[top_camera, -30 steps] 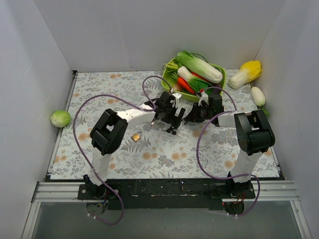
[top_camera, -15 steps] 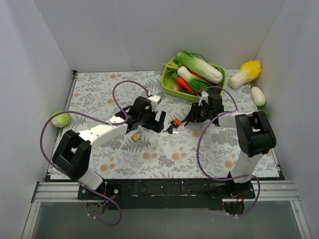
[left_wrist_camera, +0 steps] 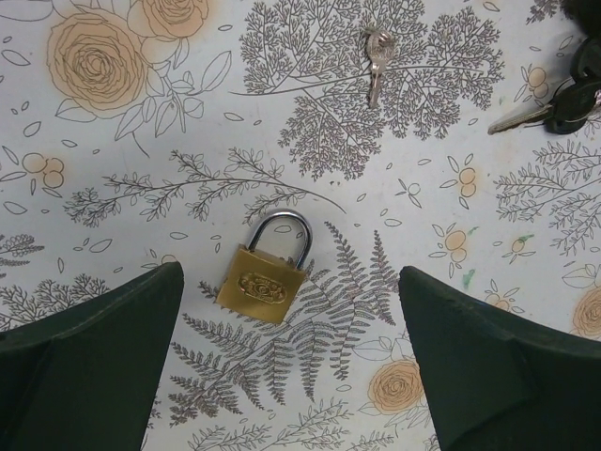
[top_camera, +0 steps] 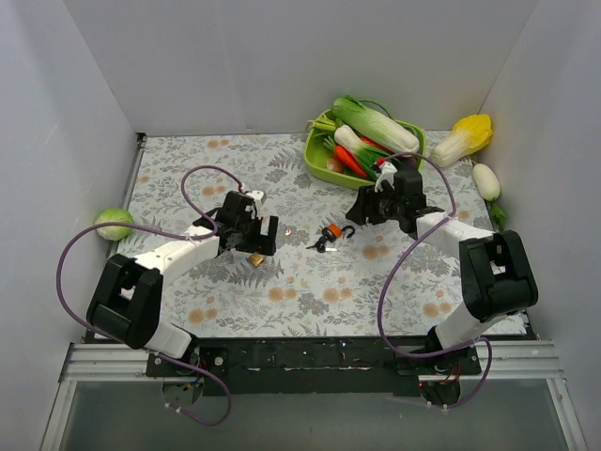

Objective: Unlock with the key

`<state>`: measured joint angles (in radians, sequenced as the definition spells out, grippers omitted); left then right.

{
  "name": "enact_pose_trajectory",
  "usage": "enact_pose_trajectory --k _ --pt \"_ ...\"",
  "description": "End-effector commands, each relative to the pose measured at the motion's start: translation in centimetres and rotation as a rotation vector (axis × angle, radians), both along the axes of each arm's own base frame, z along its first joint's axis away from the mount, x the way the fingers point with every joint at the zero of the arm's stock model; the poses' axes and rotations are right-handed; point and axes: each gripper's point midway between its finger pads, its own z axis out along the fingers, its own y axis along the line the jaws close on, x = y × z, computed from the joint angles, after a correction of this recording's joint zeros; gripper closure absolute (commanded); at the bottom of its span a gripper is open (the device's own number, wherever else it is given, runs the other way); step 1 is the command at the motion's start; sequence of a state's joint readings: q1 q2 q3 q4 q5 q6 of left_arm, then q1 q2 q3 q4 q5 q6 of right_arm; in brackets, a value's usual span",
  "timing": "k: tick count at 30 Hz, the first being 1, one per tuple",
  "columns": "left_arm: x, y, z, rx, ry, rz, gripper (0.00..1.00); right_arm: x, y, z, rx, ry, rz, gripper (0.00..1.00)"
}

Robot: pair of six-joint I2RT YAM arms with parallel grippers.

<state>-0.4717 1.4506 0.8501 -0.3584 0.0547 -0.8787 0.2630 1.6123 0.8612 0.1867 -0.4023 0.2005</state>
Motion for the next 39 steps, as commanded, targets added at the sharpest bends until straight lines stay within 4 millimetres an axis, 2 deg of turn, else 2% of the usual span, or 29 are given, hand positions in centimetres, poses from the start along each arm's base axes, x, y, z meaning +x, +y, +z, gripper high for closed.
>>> enact_pose_trajectory --k 1,7,13,17,29,35,39 --pt "0.2 -0.5 -0.4 -0.018 0.024 -0.011 0.02 -0.6 2.3 2.3 -0.023 -0.075 0.066 0.36" --pt "-0.1 -1.1 -1.6 -0.032 0.067 -0.041 0.02 -1.6 4.4 2.7 -0.005 -0.08 0.116 0.37" --pt "-1.1 -1.6 -2.6 -0.05 0.126 -0.053 0.02 -2.0 4.8 2.0 -0.011 -0.062 0.122 0.37" --pt "-1.3 -1.4 -2.0 -0.068 0.126 -0.019 0.02 -2.0 4.7 1.8 -0.016 -0.058 0.115 0.37" --pt "-3.2 -1.9 -1.9 -0.125 0.202 0.015 0.02 -1.6 4.8 1.7 -0.022 -0.046 0.111 0.37" --pt "-4.5 -2.9 -1.7 -0.204 0.243 -0.006 0.02 -1.8 5.2 1.5 -0.015 -0.039 0.117 0.38" --pt "-4.1 -2.7 -1.3 -0.199 0.211 0.005 0.02 -1.8 5.4 1.7 -0.015 -0.041 0.123 0.38"
